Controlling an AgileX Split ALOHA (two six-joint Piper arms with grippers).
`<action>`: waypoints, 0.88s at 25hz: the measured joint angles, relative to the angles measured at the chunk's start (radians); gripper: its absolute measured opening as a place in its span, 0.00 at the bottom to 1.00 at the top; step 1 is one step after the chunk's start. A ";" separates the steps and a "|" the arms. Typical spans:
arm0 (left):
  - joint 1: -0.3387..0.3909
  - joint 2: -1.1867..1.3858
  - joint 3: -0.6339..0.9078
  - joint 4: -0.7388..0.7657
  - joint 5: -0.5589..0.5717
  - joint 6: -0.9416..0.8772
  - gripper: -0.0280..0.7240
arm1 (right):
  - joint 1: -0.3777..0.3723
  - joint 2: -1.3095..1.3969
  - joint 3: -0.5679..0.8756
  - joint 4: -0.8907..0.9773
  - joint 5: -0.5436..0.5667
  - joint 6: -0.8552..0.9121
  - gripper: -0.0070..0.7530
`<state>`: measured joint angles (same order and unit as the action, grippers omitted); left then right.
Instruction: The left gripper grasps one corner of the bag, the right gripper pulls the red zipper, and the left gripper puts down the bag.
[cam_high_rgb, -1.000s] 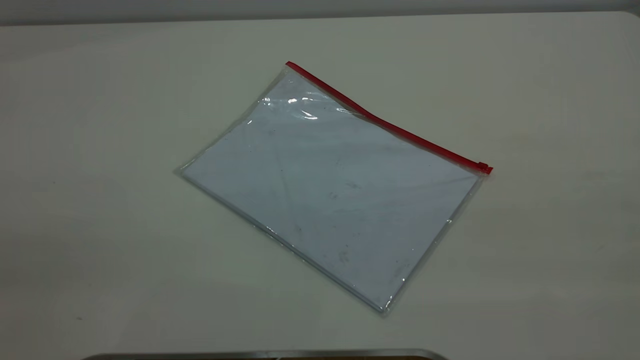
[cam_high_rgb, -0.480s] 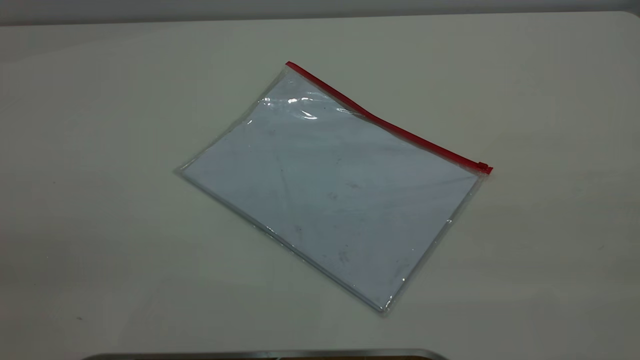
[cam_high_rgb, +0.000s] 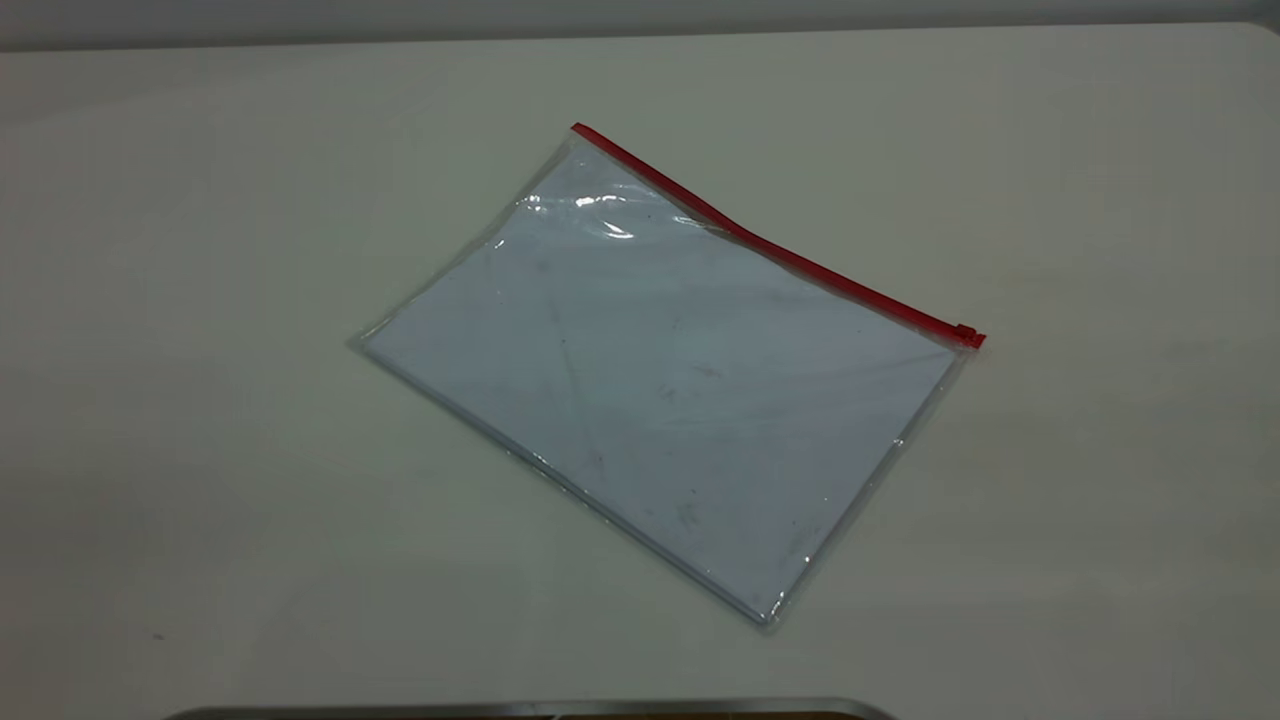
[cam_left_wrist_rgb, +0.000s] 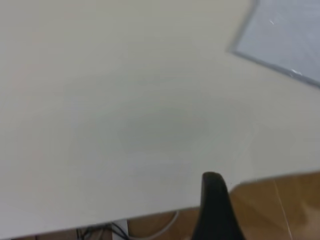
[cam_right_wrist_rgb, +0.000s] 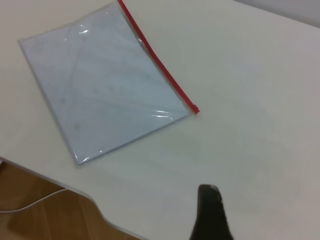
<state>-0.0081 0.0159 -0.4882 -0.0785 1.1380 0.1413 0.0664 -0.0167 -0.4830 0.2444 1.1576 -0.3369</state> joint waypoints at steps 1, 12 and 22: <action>0.008 -0.016 0.000 0.000 0.000 0.000 0.82 | 0.000 0.000 0.000 0.000 0.000 0.000 0.77; 0.016 -0.035 0.000 -0.009 0.001 -0.013 0.82 | 0.000 0.000 0.000 0.000 0.000 0.000 0.77; 0.016 -0.036 0.000 -0.011 0.001 -0.013 0.82 | 0.000 0.000 0.000 0.000 -0.001 0.000 0.77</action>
<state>0.0075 -0.0197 -0.4882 -0.0890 1.1389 0.1287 0.0664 -0.0167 -0.4830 0.2444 1.1567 -0.3369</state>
